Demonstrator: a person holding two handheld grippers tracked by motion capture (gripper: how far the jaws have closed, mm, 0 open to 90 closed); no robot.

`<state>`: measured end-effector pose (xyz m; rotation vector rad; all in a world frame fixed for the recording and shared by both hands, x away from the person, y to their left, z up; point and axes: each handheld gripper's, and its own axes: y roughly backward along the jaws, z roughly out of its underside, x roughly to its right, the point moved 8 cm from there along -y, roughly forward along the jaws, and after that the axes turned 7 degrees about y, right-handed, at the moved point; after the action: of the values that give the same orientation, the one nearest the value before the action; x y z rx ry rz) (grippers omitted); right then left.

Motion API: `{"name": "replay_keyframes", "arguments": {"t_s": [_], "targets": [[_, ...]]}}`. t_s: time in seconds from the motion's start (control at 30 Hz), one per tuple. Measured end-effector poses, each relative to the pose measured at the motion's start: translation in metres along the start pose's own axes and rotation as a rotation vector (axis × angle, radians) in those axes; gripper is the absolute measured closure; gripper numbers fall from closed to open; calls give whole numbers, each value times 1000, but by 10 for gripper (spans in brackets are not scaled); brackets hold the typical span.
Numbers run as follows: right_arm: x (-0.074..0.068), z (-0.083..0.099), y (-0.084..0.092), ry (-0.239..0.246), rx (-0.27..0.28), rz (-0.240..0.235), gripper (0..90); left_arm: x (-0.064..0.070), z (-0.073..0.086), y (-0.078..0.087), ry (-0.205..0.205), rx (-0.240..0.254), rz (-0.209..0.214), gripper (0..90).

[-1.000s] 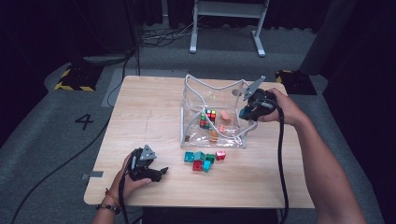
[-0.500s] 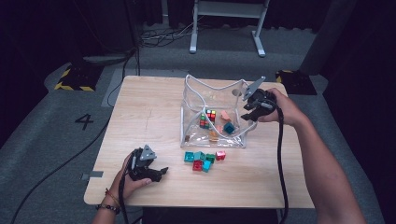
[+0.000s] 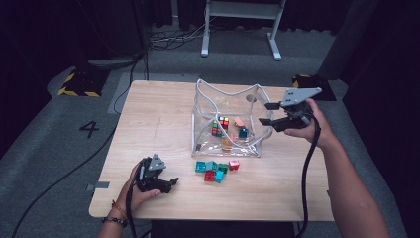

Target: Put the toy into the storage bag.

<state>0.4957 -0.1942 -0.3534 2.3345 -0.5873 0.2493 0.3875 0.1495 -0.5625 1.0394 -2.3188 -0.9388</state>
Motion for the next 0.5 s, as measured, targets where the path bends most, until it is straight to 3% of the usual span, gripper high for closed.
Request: {"name": "replay_keyframes", "arguments": {"t_s": [0.17,0.5], "targets": [[-5,7,27,-68,117,58,364,0,0,0,4,-2,2,157],[-30,42,53,-146,201,107,316,0,0,0,3,-3,1,157]]}}
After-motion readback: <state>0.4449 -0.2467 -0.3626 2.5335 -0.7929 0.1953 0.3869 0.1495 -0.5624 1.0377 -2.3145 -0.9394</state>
